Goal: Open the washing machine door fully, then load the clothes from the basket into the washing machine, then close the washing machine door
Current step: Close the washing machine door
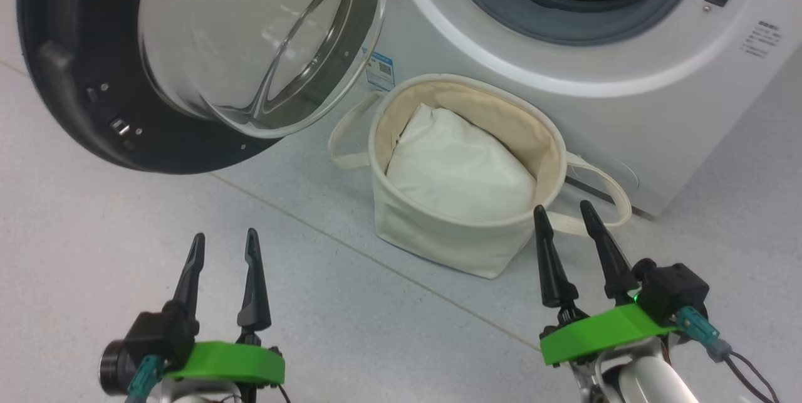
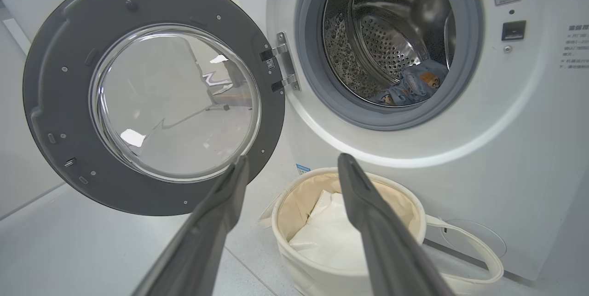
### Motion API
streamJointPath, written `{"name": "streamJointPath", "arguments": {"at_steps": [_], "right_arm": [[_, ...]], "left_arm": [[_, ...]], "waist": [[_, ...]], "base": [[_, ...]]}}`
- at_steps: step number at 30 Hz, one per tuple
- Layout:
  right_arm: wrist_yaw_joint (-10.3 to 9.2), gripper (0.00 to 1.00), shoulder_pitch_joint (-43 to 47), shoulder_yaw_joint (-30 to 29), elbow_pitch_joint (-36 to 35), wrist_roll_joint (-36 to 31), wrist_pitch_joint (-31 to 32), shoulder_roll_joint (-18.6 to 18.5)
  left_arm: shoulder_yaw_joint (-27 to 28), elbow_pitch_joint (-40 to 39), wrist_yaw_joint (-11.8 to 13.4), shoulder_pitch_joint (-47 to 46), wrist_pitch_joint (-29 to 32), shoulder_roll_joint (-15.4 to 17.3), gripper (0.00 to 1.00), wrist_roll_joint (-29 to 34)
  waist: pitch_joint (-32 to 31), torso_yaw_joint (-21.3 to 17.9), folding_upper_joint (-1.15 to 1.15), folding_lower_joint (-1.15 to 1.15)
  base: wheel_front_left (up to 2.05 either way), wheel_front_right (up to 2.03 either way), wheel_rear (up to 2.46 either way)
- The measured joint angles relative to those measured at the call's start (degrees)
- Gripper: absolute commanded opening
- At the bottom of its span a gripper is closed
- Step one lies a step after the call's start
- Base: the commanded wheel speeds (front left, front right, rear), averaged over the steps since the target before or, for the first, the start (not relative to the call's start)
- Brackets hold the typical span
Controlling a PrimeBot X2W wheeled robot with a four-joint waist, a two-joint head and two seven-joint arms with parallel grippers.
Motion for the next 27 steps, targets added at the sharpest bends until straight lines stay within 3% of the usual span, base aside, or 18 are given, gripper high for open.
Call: {"name": "streamJointPath", "arguments": {"at_steps": [23, 24, 25, 27], "right_arm": [[0.0, 1.0, 0.4, 0.7, 0.6, 0.6, 0.0, 0.0], [0.0, 1.0, 0.4, 0.7, 0.6, 0.8, 0.0, 0.0], [0.0, 1.0, 0.4, 0.7, 0.6, 0.9, 0.0, 0.0], [0.0, 1.0, 0.4, 0.7, 0.6, 1.0, 0.0, 0.0]], "left_arm": [[1.0, 0.3, -1.0, 1.1, 0.0, 0.0, 1.0, 0.1], [1.1, 0.4, -1.1, 1.2, 0.0, 0.0, 0.4, 0.1], [1.2, 0.4, -1.2, 1.2, 0.0, 0.0, 0.0, 0.1], [1.8, 0.0, -1.9, 1.2, 0.0, 0.0, 0.0, -0.6]], "waist": [[-2.1, 1.0, 0.0, 0.0], [-2.2, 0.9, 0.0, 0.0], [-2.3, 0.9, 0.0, 0.0], [-2.3, 0.9, 0.0, 0.0]], "base": [[0.0, 0.0, 0.0], [0.0, 0.0, 0.0], [0.0, 0.0, 0.0], [0.0, 0.0, 0.0]]}}
